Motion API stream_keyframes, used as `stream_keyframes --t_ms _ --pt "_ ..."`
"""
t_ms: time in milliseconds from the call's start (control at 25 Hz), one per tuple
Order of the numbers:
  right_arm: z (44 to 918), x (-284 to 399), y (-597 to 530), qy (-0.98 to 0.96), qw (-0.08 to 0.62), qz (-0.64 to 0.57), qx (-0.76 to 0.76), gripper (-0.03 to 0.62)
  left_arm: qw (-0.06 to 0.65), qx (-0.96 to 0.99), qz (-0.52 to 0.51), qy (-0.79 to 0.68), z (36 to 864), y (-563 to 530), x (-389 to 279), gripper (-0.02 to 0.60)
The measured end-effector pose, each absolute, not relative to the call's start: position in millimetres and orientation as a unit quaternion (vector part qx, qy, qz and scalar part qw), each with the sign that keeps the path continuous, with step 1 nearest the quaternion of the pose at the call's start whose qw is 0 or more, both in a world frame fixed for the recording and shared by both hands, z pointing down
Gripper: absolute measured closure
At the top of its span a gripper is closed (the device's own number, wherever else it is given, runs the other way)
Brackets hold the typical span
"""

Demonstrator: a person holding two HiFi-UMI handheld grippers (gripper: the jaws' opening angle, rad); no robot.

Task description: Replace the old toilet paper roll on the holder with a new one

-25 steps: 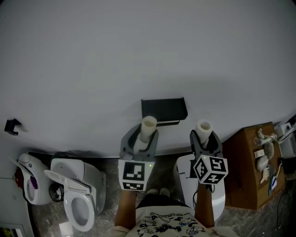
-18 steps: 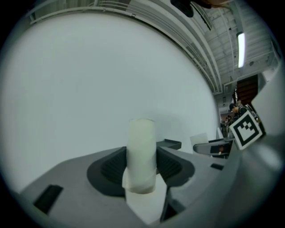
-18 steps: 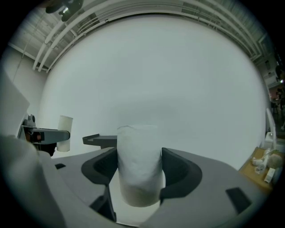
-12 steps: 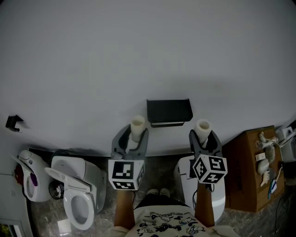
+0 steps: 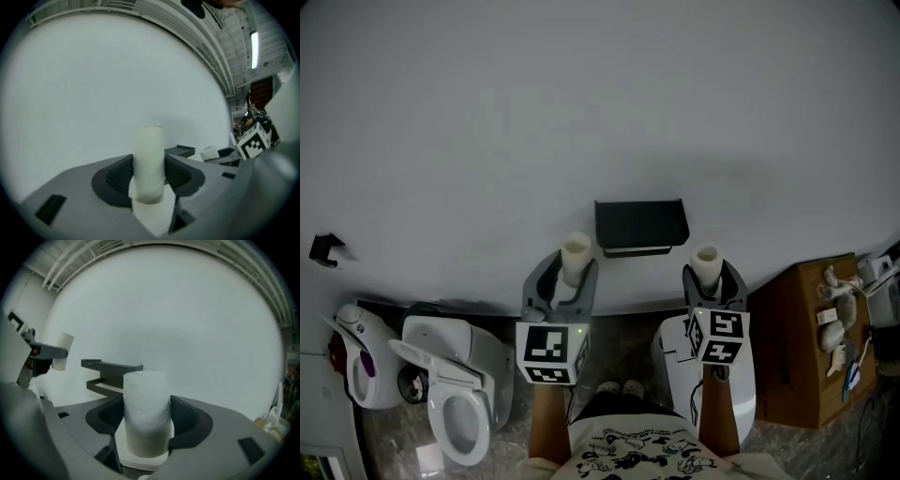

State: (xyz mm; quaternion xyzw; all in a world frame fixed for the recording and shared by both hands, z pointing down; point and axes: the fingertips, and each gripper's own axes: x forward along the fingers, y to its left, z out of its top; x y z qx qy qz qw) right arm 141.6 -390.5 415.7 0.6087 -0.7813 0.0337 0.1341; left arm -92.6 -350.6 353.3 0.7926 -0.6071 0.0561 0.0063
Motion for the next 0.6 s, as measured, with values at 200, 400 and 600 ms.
stream_keyframes --t_ms 200,400,600 --pt "426.3 148.1 -404.9 -0.759 0.247 -0.061 0.599 0.283 0.001 0.794 0.06 -0.604 351.0 -351.8 -90.7 0.376" --pt "432.3 156.3 -419.8 -0.727 0.351 -0.164 0.567 0.284 -0.002 0.792 0.066 -0.606 354.5 -350.7 -91.1 0.376" --pt "443.5 156.0 -429.8 -0.671 0.461 -0.281 0.508 0.284 0.001 0.791 0.07 -0.608 357.9 -350.2 -92.4 0.376"
